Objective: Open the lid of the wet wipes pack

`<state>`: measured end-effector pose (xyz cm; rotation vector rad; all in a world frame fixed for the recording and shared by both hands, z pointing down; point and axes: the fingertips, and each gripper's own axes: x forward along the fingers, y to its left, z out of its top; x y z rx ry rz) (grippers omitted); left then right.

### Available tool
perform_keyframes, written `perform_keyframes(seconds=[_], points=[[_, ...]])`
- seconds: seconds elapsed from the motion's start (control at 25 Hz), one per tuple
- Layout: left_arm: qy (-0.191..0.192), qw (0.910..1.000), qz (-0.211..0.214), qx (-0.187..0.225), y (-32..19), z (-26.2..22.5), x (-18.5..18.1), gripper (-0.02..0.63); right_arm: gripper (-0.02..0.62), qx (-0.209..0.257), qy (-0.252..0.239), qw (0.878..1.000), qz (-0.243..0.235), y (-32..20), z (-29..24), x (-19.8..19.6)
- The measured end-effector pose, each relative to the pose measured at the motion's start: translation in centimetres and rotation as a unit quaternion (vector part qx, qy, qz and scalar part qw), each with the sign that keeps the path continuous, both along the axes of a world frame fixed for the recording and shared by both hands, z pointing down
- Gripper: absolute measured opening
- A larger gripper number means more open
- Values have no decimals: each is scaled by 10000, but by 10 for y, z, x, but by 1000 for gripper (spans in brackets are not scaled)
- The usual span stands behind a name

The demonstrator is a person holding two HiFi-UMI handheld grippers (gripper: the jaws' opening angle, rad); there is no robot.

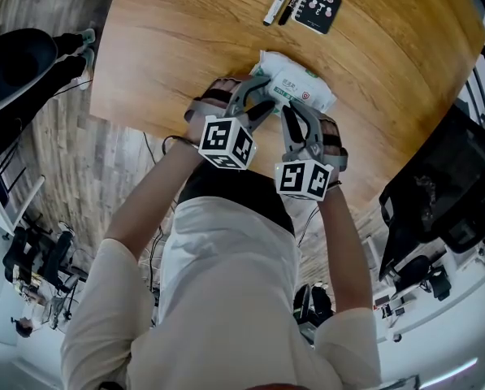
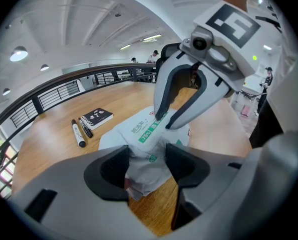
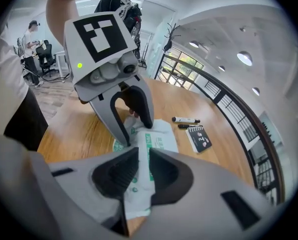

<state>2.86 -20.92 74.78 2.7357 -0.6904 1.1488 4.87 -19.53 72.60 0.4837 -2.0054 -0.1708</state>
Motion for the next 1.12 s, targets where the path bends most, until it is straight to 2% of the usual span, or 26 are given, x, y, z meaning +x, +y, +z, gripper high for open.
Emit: perform_keyframes(seconds=[0.24, 0.48, 0.84, 1.12], points=[[-4, 10000, -6, -37, 0, 0, 0, 228, 64, -132, -140, 9996, 209, -1, -2, 1], [-37, 10000, 3, -13, 0, 0, -1, 228, 32, 32, -441, 9979, 472, -15, -29, -3], [-36, 10000, 8, -20, 0, 1, 0, 228, 34, 221, -309, 9988, 312, -40, -35, 8], [-23, 10000, 13, 0, 0, 2, -1, 229, 34, 471, -237, 9968, 600, -70, -40, 28]])
